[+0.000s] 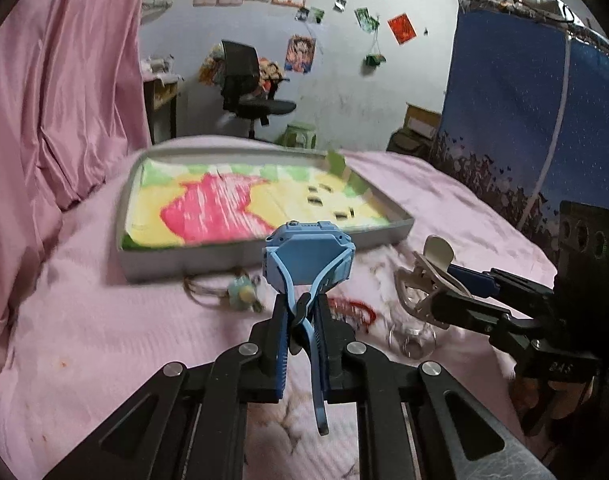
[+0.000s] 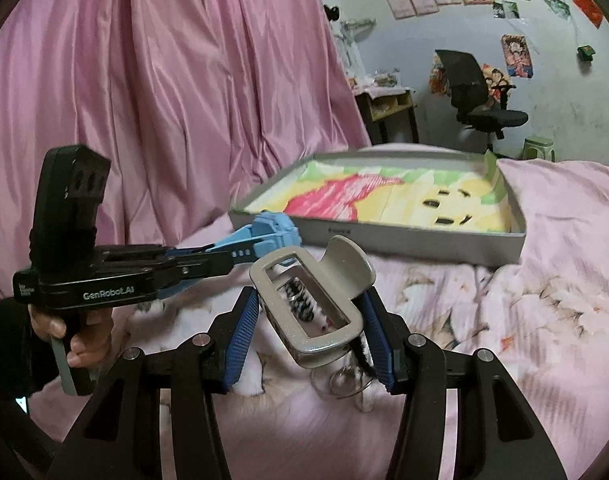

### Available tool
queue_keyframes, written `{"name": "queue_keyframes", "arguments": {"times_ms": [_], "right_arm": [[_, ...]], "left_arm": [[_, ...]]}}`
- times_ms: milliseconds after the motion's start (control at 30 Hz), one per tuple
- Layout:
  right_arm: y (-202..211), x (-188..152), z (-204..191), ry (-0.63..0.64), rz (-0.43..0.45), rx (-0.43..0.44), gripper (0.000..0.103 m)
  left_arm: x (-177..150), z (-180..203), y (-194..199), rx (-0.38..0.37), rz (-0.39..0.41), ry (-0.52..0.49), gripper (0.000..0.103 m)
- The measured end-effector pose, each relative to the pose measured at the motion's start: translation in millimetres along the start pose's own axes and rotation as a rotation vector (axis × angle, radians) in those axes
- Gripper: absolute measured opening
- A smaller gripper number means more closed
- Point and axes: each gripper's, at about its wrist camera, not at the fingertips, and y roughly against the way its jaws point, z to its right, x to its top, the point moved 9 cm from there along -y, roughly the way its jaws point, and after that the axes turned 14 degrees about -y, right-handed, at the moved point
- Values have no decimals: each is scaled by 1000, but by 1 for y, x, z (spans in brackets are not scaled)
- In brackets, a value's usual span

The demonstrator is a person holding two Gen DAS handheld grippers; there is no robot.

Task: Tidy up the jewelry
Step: 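Carry the smartwatch and watch case into the grey tray and release both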

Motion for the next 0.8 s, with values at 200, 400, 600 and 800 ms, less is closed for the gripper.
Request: {"name": "queue_keyframes", "arguments": {"times_ms": [200, 400, 600, 800], "right_arm": [[-11, 37, 11, -21, 33, -36, 47], [-41, 75, 16, -93, 48, -7, 47], [-80, 82, 34, -230, -33, 60, 47], [-101, 69, 47, -286, -84, 80, 47]], "left_arm": [[29, -26, -3, 67, 54, 55, 12], [50, -52, -24, 104, 54, 103, 12], [51, -68, -42, 104, 32, 153, 12], [40, -78, -60, 96, -14, 189, 12]]}}
